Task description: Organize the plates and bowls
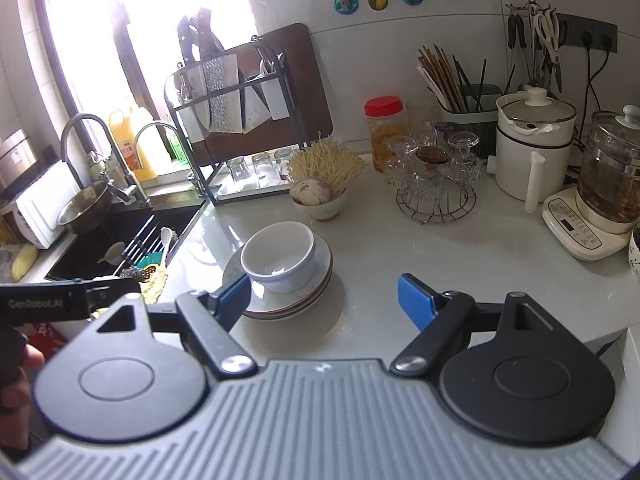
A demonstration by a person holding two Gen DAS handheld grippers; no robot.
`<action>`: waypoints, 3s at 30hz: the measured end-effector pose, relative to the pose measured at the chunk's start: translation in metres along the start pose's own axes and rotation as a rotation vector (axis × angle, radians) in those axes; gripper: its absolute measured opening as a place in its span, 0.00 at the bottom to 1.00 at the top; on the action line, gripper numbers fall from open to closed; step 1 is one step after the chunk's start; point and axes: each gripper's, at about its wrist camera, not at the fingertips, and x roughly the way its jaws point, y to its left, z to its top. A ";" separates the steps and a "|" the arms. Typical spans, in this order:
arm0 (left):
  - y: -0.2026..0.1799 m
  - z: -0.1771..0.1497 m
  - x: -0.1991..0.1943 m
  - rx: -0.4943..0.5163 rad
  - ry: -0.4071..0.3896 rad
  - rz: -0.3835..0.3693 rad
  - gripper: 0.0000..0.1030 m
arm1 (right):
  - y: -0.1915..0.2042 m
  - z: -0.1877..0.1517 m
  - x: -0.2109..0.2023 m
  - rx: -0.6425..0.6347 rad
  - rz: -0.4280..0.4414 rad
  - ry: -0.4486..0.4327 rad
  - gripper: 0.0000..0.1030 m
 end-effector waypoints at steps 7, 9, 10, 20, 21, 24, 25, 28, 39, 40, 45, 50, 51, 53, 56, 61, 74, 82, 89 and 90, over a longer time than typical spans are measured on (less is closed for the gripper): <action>-0.001 0.002 0.001 0.002 0.002 -0.013 0.96 | -0.002 0.000 -0.002 0.000 -0.012 -0.007 0.80; -0.001 0.003 0.001 0.004 0.001 -0.004 0.96 | -0.001 0.000 -0.002 -0.005 -0.020 -0.015 0.80; -0.001 0.004 0.001 0.005 0.002 0.000 0.96 | -0.001 0.001 -0.002 -0.004 -0.020 -0.016 0.81; -0.004 0.007 0.002 0.004 0.000 -0.004 0.97 | -0.003 0.005 -0.004 -0.003 -0.018 -0.033 1.00; -0.005 0.007 0.002 0.007 0.000 -0.003 0.97 | -0.003 0.005 -0.004 -0.002 -0.019 -0.035 1.00; -0.005 0.007 0.001 0.006 -0.001 -0.007 0.97 | -0.003 0.005 -0.004 0.000 -0.018 -0.034 1.00; -0.005 0.007 0.000 0.008 -0.003 -0.007 0.97 | -0.003 0.005 -0.004 0.001 -0.016 -0.034 1.00; -0.006 0.007 -0.002 0.011 -0.009 0.000 0.97 | -0.003 0.003 -0.005 0.003 -0.015 -0.033 1.00; -0.019 -0.001 -0.003 0.020 0.003 -0.006 0.97 | -0.005 -0.002 -0.011 0.010 -0.030 -0.045 1.00; -0.020 -0.002 -0.003 0.025 0.002 -0.009 0.97 | -0.005 -0.002 -0.011 0.011 -0.031 -0.046 1.00; -0.022 -0.003 -0.003 0.028 0.002 -0.009 0.97 | -0.007 -0.004 -0.012 0.013 -0.033 -0.042 1.00; -0.020 -0.002 -0.002 0.028 0.001 -0.004 0.98 | -0.007 -0.004 -0.011 0.022 -0.032 -0.045 1.00; -0.019 -0.002 -0.002 0.028 0.002 -0.004 0.98 | -0.007 -0.004 -0.010 0.027 -0.027 -0.044 1.00; -0.019 -0.001 -0.002 0.028 0.003 -0.003 0.98 | -0.005 -0.004 -0.008 0.026 -0.023 -0.043 1.00; -0.018 -0.001 -0.002 0.031 0.000 -0.001 0.98 | -0.005 -0.003 -0.007 0.023 -0.021 -0.044 1.00; -0.017 0.002 0.000 0.048 0.006 0.017 0.98 | -0.004 -0.003 -0.005 0.031 -0.025 -0.043 1.00; -0.017 0.012 0.005 0.050 0.006 -0.007 0.98 | -0.005 -0.001 -0.004 0.030 -0.024 -0.041 1.00; -0.019 0.010 0.005 0.064 0.015 -0.019 0.98 | -0.006 -0.002 -0.003 0.035 -0.024 -0.035 1.00; -0.019 0.006 0.004 0.062 0.018 -0.014 0.98 | -0.005 -0.002 -0.003 0.030 -0.015 -0.036 1.00; -0.019 0.006 0.004 0.062 0.021 -0.015 0.98 | -0.004 -0.002 -0.003 0.029 -0.013 -0.035 1.00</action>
